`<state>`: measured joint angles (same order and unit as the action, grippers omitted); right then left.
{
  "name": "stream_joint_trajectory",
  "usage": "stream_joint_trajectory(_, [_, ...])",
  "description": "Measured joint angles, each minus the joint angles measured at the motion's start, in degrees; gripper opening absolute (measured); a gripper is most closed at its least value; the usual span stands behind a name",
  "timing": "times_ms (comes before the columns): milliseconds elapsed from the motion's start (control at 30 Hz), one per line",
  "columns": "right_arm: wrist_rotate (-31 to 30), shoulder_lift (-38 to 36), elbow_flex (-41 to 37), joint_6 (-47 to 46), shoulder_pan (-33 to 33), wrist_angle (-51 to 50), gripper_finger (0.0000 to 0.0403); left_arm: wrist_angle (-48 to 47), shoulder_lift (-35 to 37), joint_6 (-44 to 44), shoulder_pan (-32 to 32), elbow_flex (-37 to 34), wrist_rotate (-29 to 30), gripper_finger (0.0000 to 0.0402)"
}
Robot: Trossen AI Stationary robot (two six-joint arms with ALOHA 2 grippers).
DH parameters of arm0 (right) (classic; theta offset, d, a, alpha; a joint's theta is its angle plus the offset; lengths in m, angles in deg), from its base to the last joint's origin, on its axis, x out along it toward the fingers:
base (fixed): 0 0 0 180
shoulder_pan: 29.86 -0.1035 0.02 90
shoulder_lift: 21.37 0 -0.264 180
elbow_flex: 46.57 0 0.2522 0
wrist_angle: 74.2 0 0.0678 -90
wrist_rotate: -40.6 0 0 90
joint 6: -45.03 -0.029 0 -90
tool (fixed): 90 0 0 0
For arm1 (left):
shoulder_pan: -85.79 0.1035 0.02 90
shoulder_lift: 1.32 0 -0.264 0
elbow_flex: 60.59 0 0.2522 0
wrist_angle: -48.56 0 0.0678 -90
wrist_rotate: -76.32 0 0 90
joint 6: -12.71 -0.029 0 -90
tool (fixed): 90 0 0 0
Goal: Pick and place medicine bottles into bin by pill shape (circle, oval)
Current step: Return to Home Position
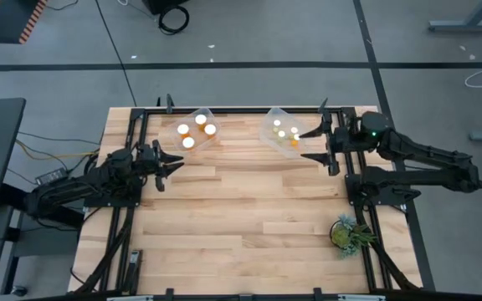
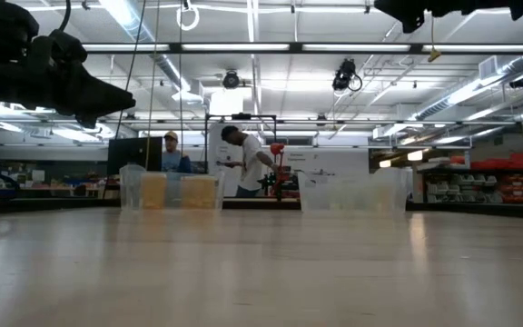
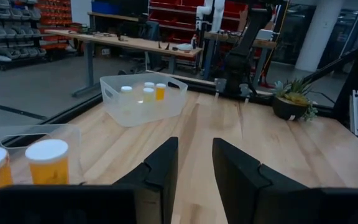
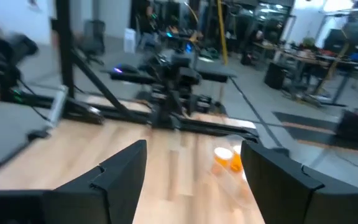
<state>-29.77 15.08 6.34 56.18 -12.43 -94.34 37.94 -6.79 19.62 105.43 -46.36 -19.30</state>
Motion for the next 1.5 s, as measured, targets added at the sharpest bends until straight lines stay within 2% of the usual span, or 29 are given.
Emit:
stream_joint_trajectory(233, [5.5,-3.8,-8.0,-7.6,0.0,8.3,0.0264,0.0,-0.1,-0.5,0.0,0.0,0.0,0.0107])
stream_joint_trajectory(700, [7.7,-4.7,-24.2,-10.9,0.0,26.0,0.0264,0.0,-0.1,0.2,0.0,0.0,0.0,0.0107])
stream_joint_trajectory(1033, [7.7,-5.3,-27.5,-11.1,0.4,29.7,0.0264,0.0,-0.1,0.2,0.0,0.0,0.0,0.0107])
stream_joint_trajectory(1267, [7.7,-5.6,-33.4,-14.9,0.4,39.5,0.0264,0.0,-0.1,0.2,0.0,0.0,0.0,0.0107])
stream_joint_trajectory(1500, [9.7,-9.9,-34.2,-20.1,0.4,37.3,0.0264,0.0,-0.1,0.2,0.0,0.0,0.0,0.0107])
